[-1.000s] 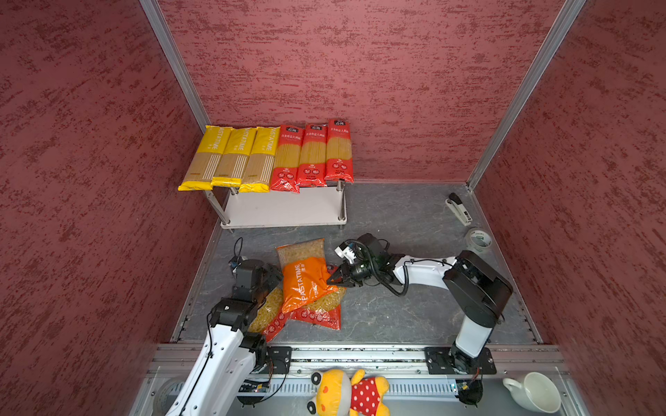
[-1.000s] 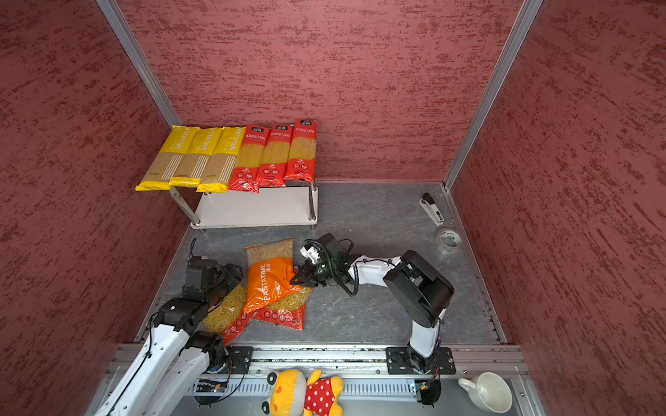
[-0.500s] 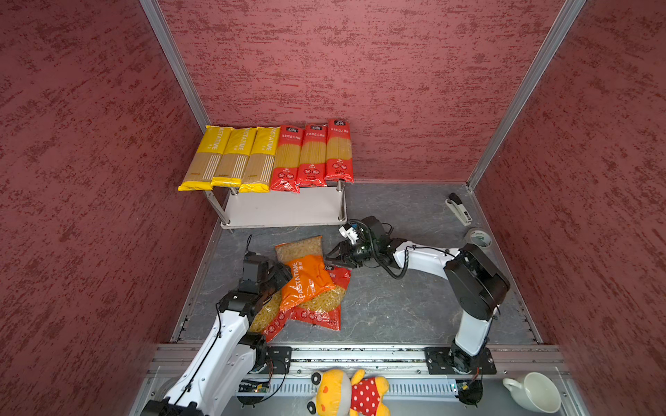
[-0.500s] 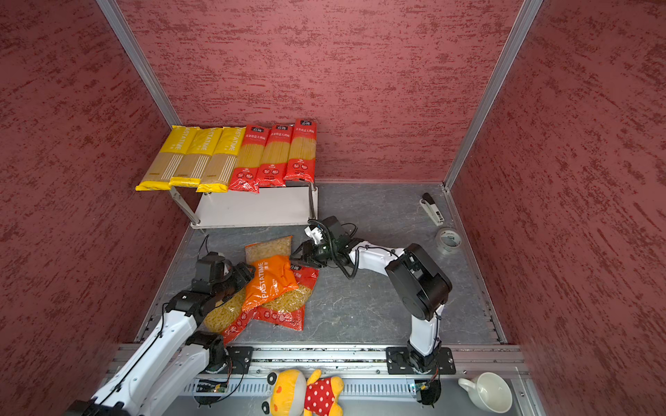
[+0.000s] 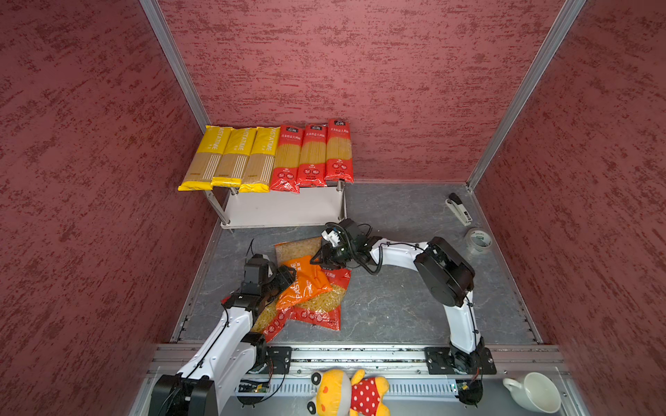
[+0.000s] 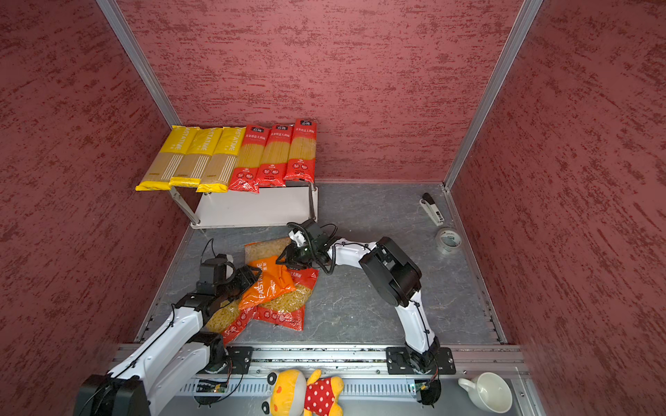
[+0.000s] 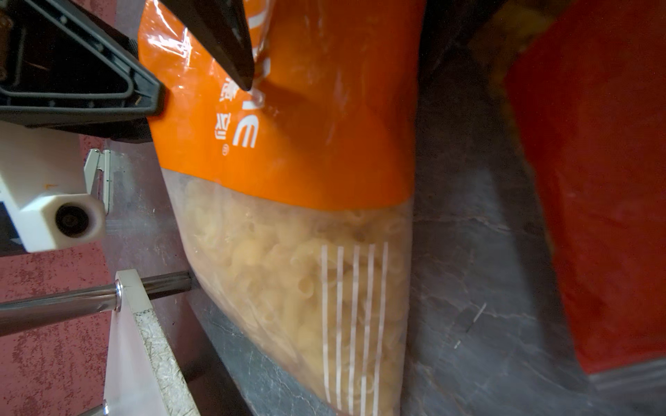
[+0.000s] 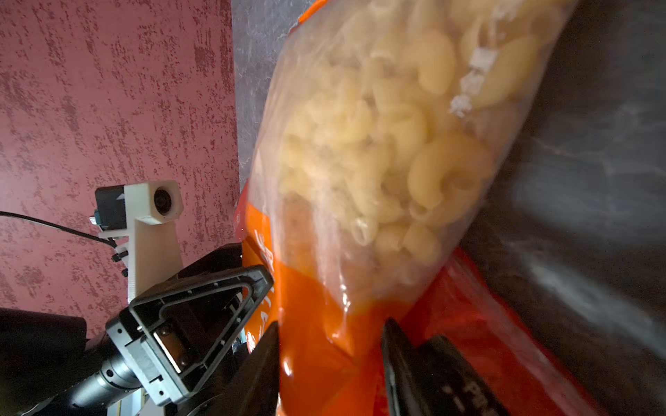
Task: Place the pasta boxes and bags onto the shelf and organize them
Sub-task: 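Carry the orange macaroni bag toward the lower shelf with both grippers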
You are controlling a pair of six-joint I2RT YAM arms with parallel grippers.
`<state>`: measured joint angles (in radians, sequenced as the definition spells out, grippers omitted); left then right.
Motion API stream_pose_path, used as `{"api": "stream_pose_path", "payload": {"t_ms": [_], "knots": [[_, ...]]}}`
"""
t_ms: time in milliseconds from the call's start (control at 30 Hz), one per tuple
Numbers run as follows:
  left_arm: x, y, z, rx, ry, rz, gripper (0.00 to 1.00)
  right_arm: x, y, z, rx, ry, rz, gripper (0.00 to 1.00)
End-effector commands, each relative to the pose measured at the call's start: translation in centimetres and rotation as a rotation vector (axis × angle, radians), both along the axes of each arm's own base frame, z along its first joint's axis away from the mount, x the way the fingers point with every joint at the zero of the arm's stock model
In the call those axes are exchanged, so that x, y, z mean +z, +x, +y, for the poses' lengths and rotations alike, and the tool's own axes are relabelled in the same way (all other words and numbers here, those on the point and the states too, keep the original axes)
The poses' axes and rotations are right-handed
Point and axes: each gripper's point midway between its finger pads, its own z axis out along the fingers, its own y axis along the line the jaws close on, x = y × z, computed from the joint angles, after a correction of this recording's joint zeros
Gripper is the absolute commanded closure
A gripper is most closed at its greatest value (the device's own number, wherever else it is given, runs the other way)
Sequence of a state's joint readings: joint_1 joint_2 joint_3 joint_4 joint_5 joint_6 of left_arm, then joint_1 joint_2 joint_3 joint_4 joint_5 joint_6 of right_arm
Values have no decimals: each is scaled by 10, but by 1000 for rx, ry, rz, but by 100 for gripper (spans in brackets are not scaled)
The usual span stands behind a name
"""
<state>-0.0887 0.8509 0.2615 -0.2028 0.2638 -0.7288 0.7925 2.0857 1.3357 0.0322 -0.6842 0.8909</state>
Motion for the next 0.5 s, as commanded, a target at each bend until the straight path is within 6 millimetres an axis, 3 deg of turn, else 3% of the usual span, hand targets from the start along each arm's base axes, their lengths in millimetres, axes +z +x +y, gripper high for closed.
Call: {"api": "stream_pose_path", "payload": {"t_ms": [0, 267, 467], "knots": [[9, 9, -7, -18, -51, -73, 35, 9, -4, 13, 28, 50, -7, 61], [29, 13, -7, -14, -63, -161, 64, 25, -5, 15, 24, 142, -49, 87], [42, 11, -9, -23, -73, -204, 77, 46, -6, 16, 19, 233, -98, 97]]}}
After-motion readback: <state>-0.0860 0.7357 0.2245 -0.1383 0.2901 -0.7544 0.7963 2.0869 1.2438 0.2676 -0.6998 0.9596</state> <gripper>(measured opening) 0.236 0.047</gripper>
